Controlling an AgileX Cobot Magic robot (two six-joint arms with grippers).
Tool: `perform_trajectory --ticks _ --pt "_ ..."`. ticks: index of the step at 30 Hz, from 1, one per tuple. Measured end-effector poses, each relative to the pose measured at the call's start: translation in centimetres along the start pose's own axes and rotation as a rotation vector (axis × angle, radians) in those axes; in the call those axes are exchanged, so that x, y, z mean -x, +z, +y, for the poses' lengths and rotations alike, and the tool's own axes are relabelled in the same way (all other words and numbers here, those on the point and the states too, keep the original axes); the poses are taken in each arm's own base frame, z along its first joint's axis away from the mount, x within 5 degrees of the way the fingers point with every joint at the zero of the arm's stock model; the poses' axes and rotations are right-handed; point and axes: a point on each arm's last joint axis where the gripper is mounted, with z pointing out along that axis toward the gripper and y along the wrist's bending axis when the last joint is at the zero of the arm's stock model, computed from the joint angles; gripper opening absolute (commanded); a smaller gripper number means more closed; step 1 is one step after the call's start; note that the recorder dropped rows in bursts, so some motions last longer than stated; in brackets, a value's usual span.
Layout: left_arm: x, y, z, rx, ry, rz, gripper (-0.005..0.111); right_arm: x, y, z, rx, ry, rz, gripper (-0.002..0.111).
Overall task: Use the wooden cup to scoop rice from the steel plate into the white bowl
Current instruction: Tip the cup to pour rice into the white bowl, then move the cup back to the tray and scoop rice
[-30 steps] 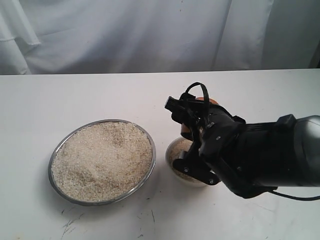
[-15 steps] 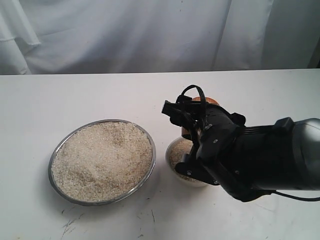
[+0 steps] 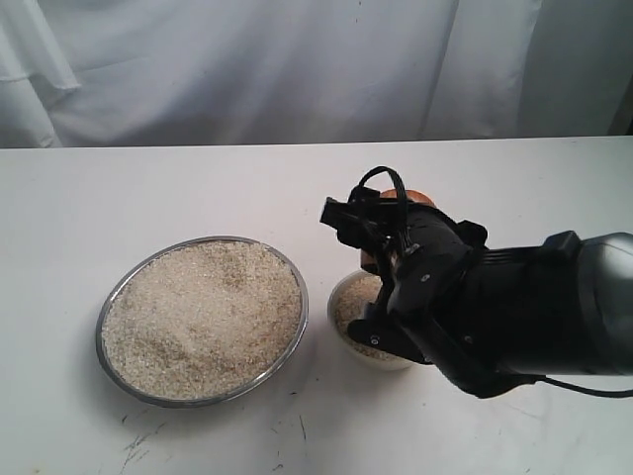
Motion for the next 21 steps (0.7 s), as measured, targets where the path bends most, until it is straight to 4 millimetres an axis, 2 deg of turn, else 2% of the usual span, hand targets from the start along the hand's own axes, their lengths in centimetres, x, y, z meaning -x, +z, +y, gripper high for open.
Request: perform_trajectory --ticks 4,8,13,17,21 --pt "0.0 0.0 0.0 0.0 0.0 0.0 0.0 -0.2 0.1 -0.4 -0.016 0.144 -0.011 0.0" --pt "0.0 0.0 0.0 0.0 0.0 0.0 0.0 -0.8 0.7 -1.1 -0.054 0.41 -0.081 0.0" --pt "0.0 0.0 0.0 0.0 0.0 0.0 0.0 -1.9 1.2 -2.9 -0.124 0.623 -0.205 0.0" --pt "0.0 0.0 0.0 0.0 0.0 0.0 0.0 -1.4 2.0 -4.9 -0.153 0.717 -0.327 0.0" --pt "0.0 0.0 0.0 0.0 0.0 0.0 0.0 -0.1 4.0 -6.6 -0.153 0.728 -0.376 0.0"
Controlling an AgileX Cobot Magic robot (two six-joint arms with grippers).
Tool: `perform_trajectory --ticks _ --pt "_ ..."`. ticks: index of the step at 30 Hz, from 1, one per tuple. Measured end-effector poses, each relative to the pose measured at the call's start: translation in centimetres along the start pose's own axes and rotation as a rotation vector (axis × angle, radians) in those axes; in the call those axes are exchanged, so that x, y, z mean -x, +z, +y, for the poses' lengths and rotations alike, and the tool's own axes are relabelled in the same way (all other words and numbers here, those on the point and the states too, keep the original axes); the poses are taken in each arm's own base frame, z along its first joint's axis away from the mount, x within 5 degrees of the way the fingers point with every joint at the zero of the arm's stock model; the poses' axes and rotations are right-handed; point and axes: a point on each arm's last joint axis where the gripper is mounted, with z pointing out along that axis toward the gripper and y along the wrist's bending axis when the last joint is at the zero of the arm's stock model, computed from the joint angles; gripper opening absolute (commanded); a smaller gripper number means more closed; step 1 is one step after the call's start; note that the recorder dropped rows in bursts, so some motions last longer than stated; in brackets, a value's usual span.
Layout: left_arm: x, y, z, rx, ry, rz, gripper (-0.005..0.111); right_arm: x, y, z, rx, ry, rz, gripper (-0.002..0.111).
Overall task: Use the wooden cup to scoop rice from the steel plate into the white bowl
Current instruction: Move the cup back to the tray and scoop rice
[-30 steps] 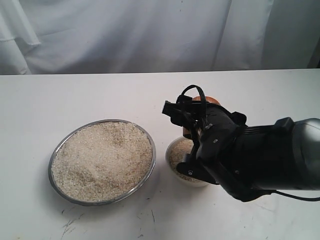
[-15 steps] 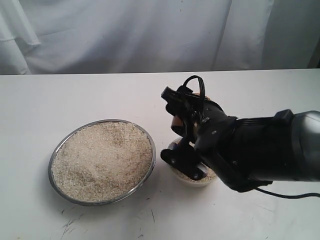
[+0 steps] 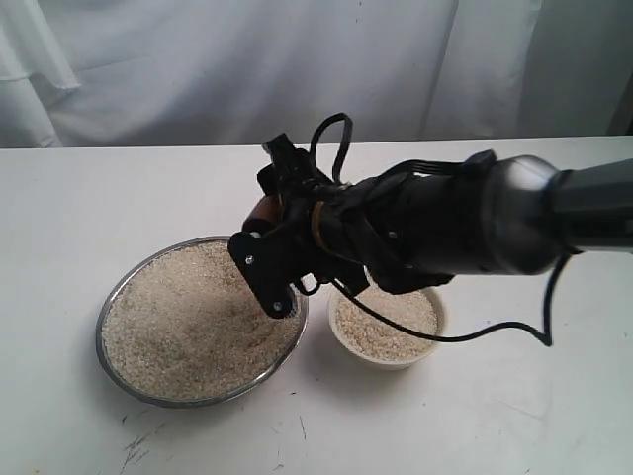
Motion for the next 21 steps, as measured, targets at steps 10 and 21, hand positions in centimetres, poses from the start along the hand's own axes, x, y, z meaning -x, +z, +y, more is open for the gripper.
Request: perform_trajectory --ticks 10,21 --pt "0.0 0.0 0.0 0.0 0.0 0.0 0.0 4.6 5.4 -1.3 -0.041 -0.287 -0.029 0.0" --pt "0.0 0.0 0.0 0.0 0.0 0.0 0.0 7.9 7.4 1.1 -0.004 -0.466 -0.187 0.0"
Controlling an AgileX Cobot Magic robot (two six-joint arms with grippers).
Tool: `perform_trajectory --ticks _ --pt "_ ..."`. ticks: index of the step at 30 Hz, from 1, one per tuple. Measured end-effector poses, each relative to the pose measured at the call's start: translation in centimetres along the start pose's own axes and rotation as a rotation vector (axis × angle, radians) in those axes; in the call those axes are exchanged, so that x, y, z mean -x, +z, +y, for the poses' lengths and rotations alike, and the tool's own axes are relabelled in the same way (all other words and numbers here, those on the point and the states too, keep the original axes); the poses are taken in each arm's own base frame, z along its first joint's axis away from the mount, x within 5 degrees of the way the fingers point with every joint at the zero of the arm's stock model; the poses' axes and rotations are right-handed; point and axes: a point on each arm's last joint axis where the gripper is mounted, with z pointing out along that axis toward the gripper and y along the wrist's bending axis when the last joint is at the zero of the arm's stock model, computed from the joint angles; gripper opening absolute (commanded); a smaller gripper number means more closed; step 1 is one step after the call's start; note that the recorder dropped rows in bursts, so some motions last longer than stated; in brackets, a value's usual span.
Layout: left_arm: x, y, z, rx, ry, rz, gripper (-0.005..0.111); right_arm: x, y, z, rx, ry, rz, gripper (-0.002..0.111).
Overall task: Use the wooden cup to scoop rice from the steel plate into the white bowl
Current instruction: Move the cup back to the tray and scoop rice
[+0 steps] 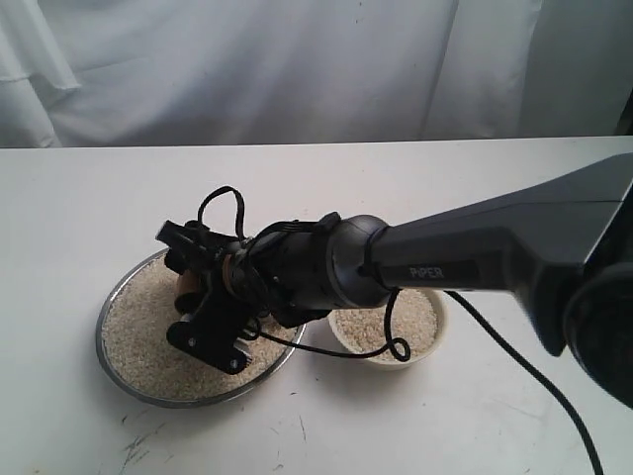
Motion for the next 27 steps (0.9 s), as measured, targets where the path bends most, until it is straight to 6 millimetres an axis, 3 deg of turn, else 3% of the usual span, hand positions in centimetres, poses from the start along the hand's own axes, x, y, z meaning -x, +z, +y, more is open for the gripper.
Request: perform_trajectory --ticks 18,24,27 --pt "0.0 0.0 0.0 0.0 0.0 0.0 0.0 0.5 -0.1 0.1 0.054 0.468 -0.055 0.0" --pt "0.0 0.0 0.0 0.0 0.0 0.0 0.0 -0.3 0.0 -1.1 0.012 0.623 -0.067 0.0" --pt "0.0 0.0 0.0 0.0 0.0 0.0 0.0 -1.2 0.2 -0.7 0.021 0.704 -0.055 0.0"
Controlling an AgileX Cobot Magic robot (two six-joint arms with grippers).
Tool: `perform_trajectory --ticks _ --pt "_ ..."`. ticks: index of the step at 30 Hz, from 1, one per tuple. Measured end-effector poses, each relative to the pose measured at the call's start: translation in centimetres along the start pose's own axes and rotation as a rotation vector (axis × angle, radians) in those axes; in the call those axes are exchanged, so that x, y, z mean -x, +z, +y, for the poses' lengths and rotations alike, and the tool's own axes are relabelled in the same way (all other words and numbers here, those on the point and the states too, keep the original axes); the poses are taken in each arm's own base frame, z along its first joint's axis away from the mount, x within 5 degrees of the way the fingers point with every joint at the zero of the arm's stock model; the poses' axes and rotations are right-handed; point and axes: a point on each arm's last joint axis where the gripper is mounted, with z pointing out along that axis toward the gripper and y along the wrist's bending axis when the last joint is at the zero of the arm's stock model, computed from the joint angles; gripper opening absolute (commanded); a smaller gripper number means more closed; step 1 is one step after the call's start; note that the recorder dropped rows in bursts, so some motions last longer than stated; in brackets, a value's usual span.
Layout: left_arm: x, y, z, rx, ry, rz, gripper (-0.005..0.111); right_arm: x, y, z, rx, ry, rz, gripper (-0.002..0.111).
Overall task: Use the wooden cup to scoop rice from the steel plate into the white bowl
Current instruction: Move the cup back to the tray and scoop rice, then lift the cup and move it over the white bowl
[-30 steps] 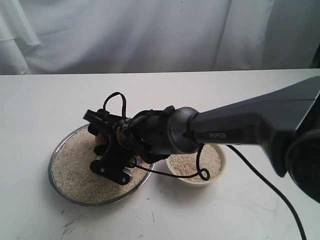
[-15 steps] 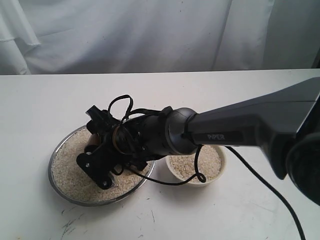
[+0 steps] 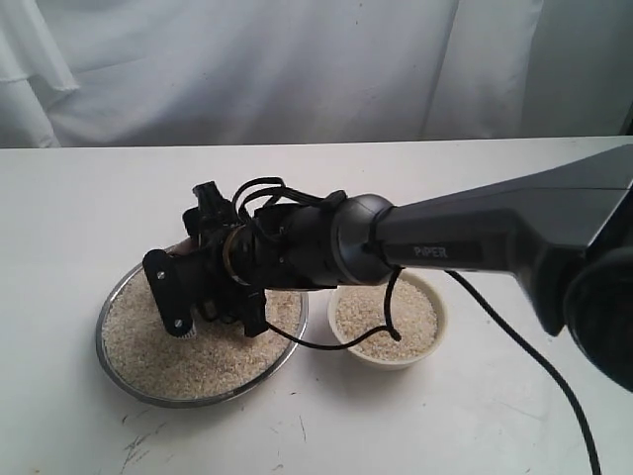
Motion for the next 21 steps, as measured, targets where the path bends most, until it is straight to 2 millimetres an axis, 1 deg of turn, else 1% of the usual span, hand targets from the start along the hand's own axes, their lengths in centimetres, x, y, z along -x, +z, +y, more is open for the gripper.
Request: perform_trajectory --ticks 5,8,15,18,21 --pt "0.0 0.0 0.0 0.0 0.0 0.0 0.0 -1.3 0.1 -0.3 -0.002 0.049 0.02 0.0" --pt "0.0 0.0 0.0 0.0 0.0 0.0 0.0 -1.9 -0.3 -0.8 -0.01 0.069 0.041 0.0" --pt "0.0 0.0 0.0 0.0 0.0 0.0 0.0 -3.1 -3.7 -3.8 -0.075 0.082 0.113 0.0" --pt "0.0 0.0 0.0 0.0 0.0 0.0 0.0 -3.7 -5.3 -4.5 -0.098 0.071 0.123 0.0" --pt "0.0 0.0 0.0 0.0 0.0 0.0 0.0 -4.5 -6.9 -4.2 -0.096 0.052 0.144 0.0"
